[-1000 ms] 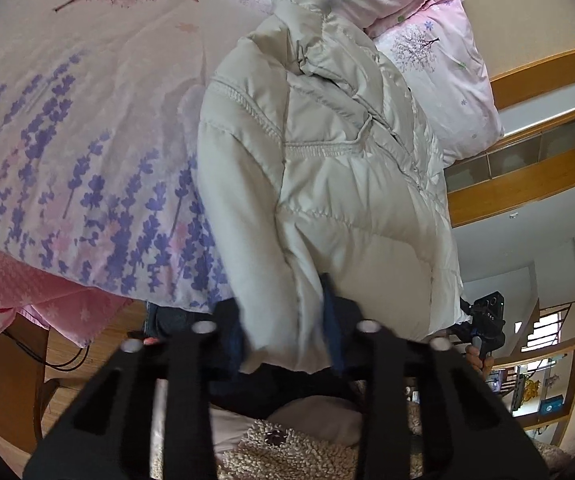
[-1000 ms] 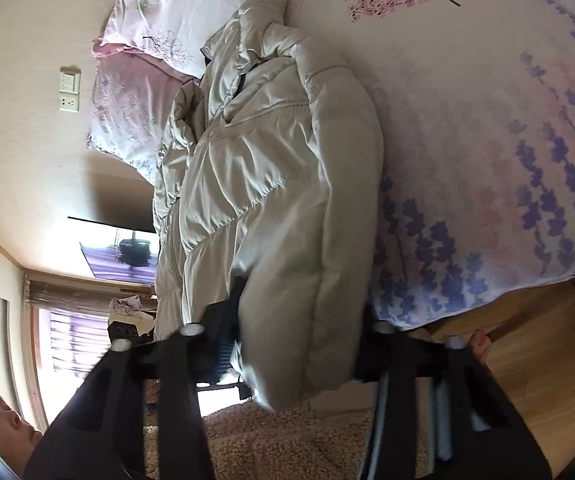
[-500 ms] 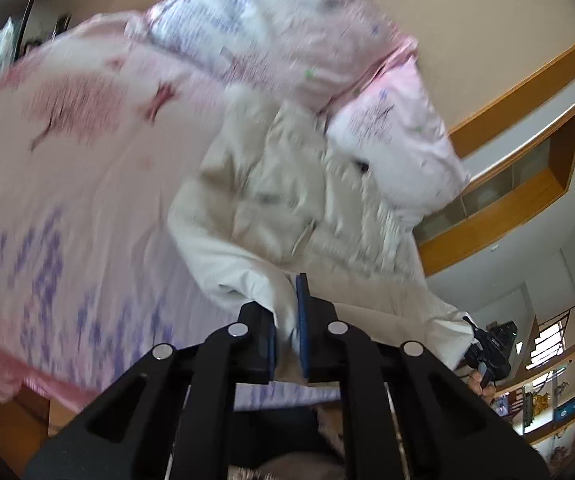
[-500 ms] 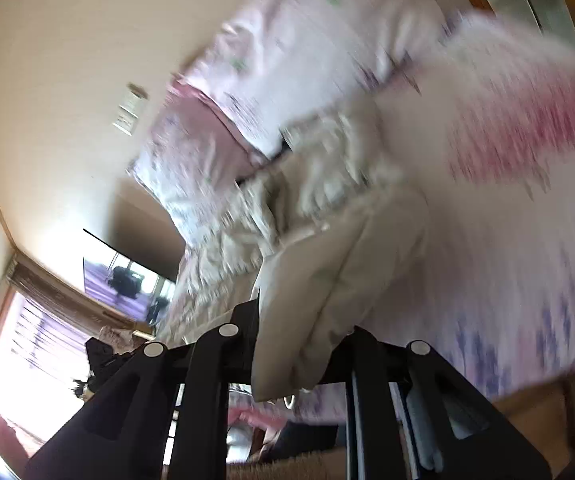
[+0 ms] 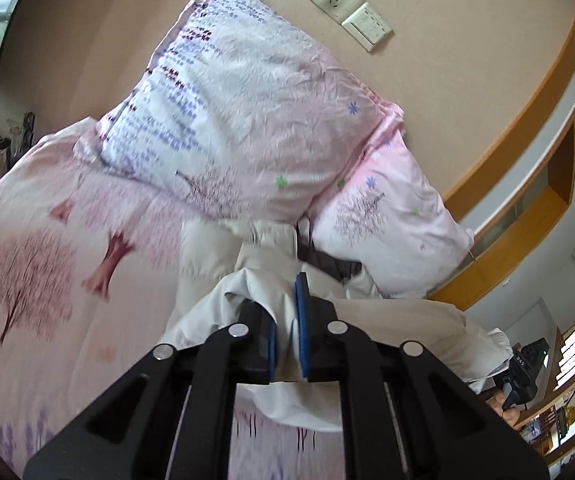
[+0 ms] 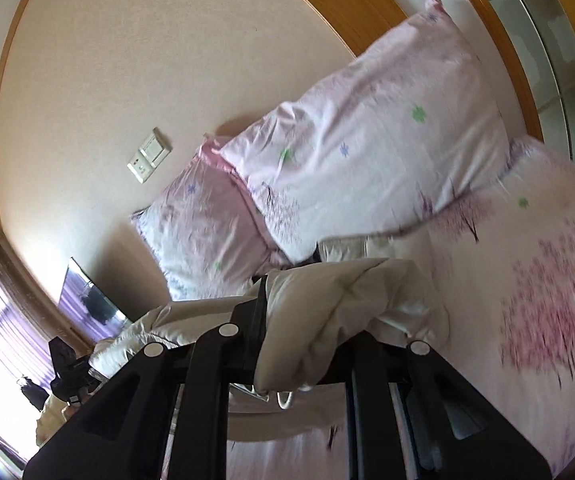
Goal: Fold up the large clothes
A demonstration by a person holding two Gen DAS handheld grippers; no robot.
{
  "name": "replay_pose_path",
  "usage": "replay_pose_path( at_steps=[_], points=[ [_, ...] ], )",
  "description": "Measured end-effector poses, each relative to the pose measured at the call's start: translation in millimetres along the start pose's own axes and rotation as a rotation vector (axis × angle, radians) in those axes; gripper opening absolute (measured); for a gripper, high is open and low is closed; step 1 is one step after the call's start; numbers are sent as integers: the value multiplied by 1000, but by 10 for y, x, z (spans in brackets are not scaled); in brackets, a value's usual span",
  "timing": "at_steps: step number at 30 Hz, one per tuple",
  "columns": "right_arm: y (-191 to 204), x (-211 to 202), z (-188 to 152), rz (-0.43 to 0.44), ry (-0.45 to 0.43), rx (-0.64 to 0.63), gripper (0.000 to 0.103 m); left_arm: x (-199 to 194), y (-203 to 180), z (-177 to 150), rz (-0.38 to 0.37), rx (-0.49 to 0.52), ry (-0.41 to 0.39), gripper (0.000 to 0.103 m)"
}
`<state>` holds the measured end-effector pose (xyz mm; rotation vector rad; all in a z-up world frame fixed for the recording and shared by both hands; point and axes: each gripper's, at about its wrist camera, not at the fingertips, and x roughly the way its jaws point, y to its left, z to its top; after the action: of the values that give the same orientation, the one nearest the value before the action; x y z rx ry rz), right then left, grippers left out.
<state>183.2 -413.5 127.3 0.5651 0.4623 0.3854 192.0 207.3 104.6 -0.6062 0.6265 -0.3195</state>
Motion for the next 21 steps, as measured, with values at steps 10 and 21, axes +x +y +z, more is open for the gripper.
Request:
replay_pose_path(
  at_steps=[10, 21],
  points=[
    [-139, 851, 515, -80, 16, 73, 14, 878, 69, 571, 76, -50, 26, 9],
    [-598, 1773, 512, -341, 163, 233, 17, 1689, 424, 671, 196, -179, 131, 10]
  ],
)
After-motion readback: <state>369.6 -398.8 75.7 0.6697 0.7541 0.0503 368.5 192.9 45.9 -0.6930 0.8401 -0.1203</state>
